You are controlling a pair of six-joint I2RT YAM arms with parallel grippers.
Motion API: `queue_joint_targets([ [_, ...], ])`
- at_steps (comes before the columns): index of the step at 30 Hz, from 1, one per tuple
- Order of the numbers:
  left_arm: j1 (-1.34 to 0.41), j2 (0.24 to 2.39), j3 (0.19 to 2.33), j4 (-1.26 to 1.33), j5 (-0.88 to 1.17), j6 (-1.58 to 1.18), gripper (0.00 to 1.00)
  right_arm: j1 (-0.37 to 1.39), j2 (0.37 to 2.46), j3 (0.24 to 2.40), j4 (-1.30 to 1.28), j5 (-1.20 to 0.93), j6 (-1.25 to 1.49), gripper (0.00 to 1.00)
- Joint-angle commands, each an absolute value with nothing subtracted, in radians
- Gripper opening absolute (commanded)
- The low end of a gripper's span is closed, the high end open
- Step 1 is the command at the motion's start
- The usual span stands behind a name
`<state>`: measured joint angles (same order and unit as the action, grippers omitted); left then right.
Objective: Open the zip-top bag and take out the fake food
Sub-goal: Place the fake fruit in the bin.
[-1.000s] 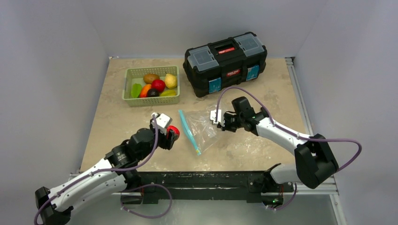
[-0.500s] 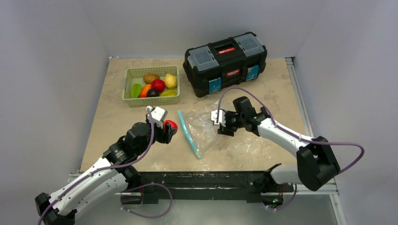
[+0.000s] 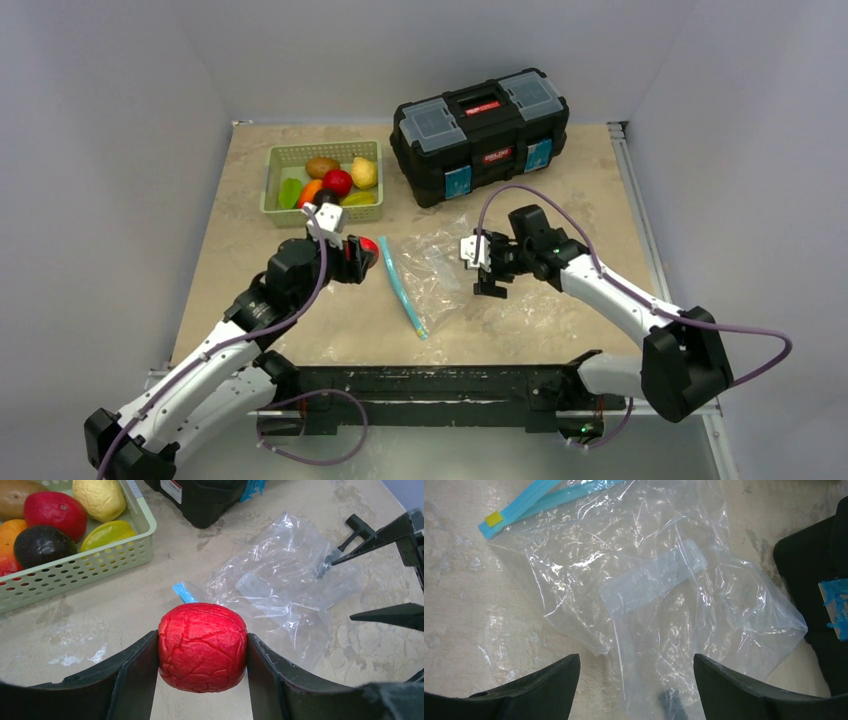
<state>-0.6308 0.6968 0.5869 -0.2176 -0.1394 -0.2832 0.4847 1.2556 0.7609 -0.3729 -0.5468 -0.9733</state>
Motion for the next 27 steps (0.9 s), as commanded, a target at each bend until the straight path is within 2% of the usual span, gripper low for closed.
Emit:
queue_joint_targets([
  [1,-0.58,0.738,0.657,-0.121,-0.084,-0.314,0.0,0.468,1.222,0.782,-0.415,-0.603,-1.011,0.83],
  [27,-0.21,1.117,0.93,-0.035,0.133,-0.312,0.0,0.457,1.203,0.792,-0.443,-0.619,-1.027,0.85],
])
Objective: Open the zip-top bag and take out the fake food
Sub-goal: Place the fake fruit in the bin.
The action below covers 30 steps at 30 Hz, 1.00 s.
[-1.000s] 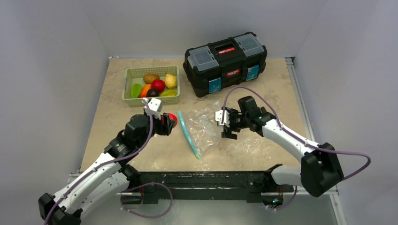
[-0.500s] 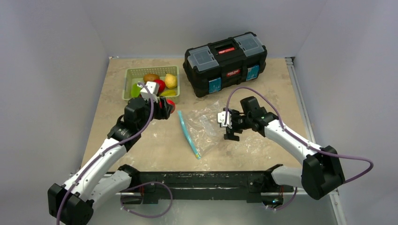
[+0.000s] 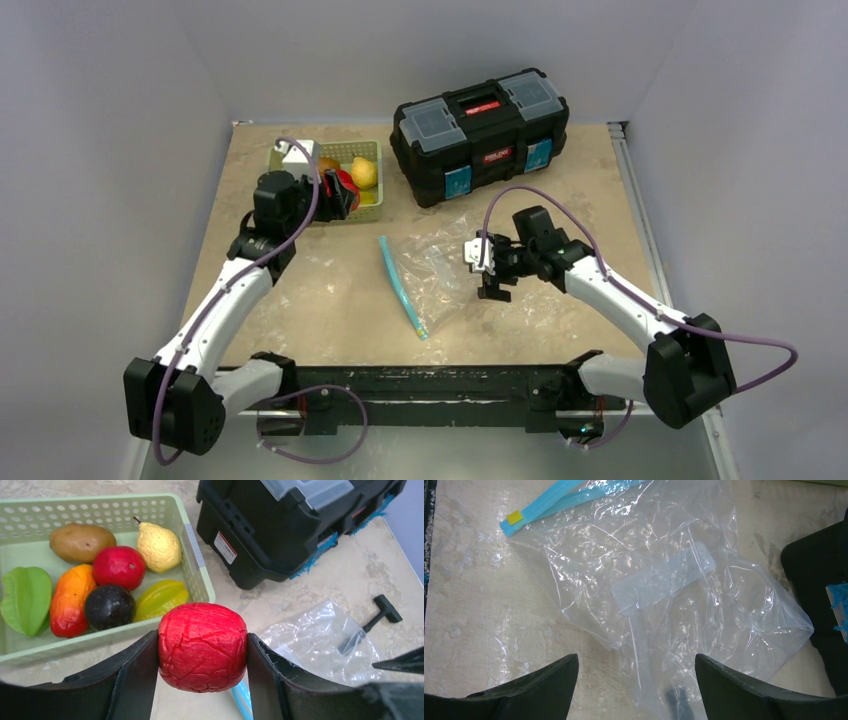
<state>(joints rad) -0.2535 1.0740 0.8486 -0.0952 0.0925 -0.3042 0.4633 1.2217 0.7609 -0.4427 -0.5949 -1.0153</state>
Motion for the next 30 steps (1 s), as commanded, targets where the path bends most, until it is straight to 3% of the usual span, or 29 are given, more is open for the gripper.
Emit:
queue_joint_targets([
  [1,-0.198,1.137,0.949,-0.036,0.134,-0.309,0.0,0.457,1.203,0.792,-0.443,-0.619,-1.026,0.85],
  [26,0.046,1.642,1.303,-0.23,0.035,-0.287,0.0,0.451,1.209,0.789,-0.44,-0.621,-1.028,0.85],
  [28,0.049,1.672,1.338,-0.261,0.007,-0.285,0.12,0.451,1.211,0.788,-0.439,-0.62,-1.028,0.85],
  [30,0.053,1.695,1.366,-0.285,0.003,-0.284,0.31,0.451,1.212,0.787,-0.438,-0.618,-1.027,0.85],
])
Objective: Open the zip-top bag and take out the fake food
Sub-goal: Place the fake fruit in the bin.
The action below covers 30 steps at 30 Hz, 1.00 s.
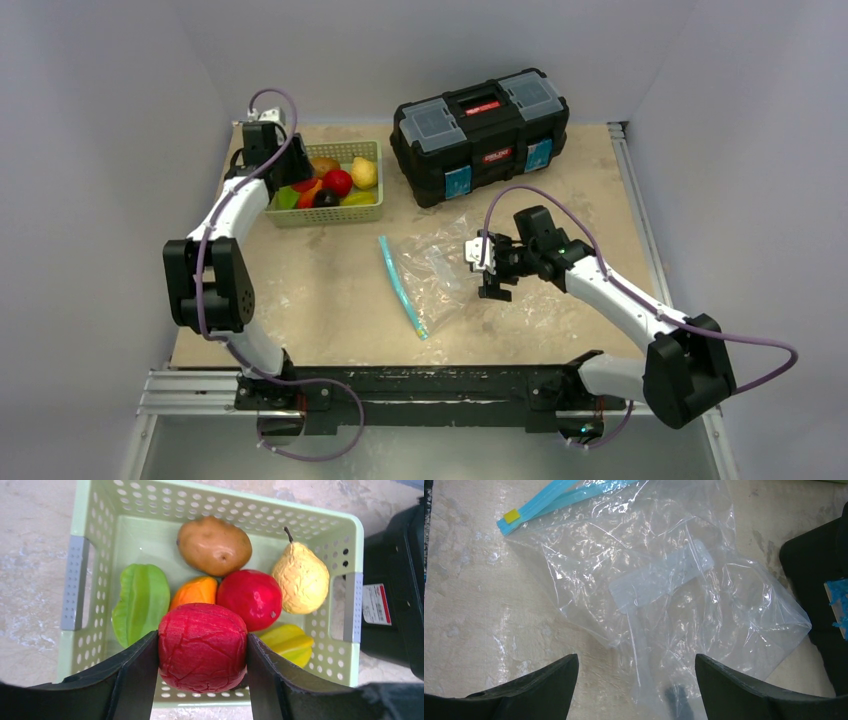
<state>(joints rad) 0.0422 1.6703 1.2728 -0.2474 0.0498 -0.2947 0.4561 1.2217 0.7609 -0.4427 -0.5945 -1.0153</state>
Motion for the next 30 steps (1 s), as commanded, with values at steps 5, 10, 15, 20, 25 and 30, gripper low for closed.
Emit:
queue_joint_targets([
  [5,0.062,1.732,1.412,-0.316,-0.02,-0.287,0.7,0.449,1.216,0.788,-0.436,-0.616,-1.025,0.85],
  [10,0.064,1.73,1.424,-0.334,-0.031,-0.29,0.94,0.448,1.208,0.787,-0.437,-0.616,-1.025,0.85],
  [15,0.067,1.703,1.419,-0.334,-0.033,-0.289,1.0,0.443,1.206,0.788,-0.439,-0.619,-1.026,0.85],
  [20,0.071,1.655,1.409,-0.335,-0.006,-0.29,1.0,0.441,1.201,0.789,-0.44,-0.621,-1.027,0.86],
  [25,0.073,1.578,1.359,-0.313,0.065,-0.305,1.0,0.437,1.197,0.788,-0.442,-0.621,-1.026,0.86],
  [30,0.072,1.481,1.305,-0.301,0.114,-0.32,1.0,0.431,1.184,0.788,-0.445,-0.624,-1.026,0.86],
])
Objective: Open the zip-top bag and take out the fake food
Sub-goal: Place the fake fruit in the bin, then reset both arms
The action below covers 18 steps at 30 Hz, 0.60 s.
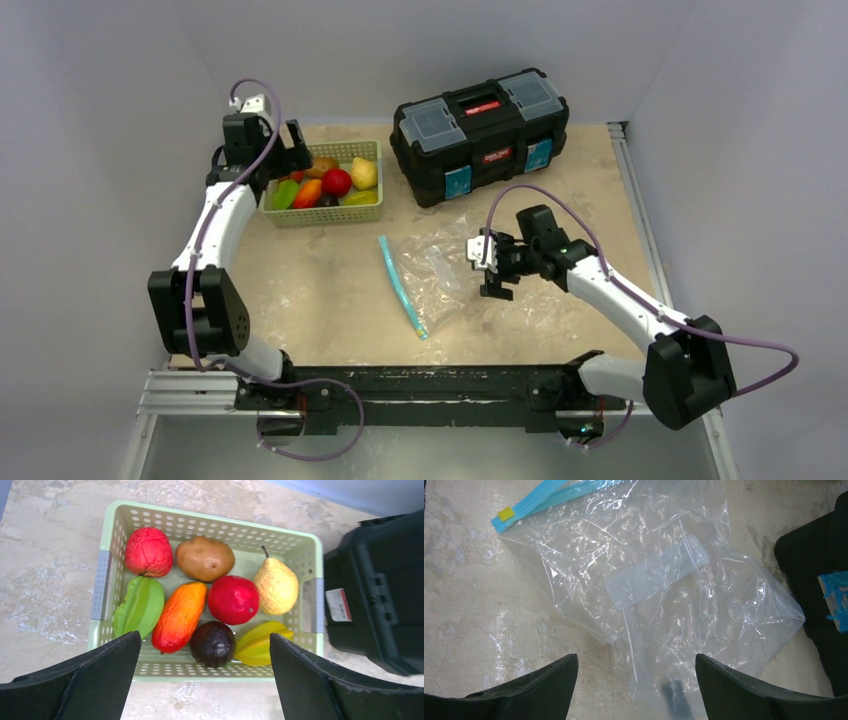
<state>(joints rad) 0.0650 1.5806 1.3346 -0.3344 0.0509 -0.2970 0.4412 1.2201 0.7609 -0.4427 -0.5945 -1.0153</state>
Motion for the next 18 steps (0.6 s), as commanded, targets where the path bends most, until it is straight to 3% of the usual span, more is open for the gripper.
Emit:
queue_joint_targets([
  [1,0.073,1.464,1.301,-0.31,0.127,-0.326,1.0,0.428,1.182,0.789,-0.446,-0.626,-1.025,0.86],
  [18,0.074,1.185,1.176,-0.383,0.397,-0.415,1.0,0.33,1.106,0.798,-0.502,-0.697,-1.045,0.88],
])
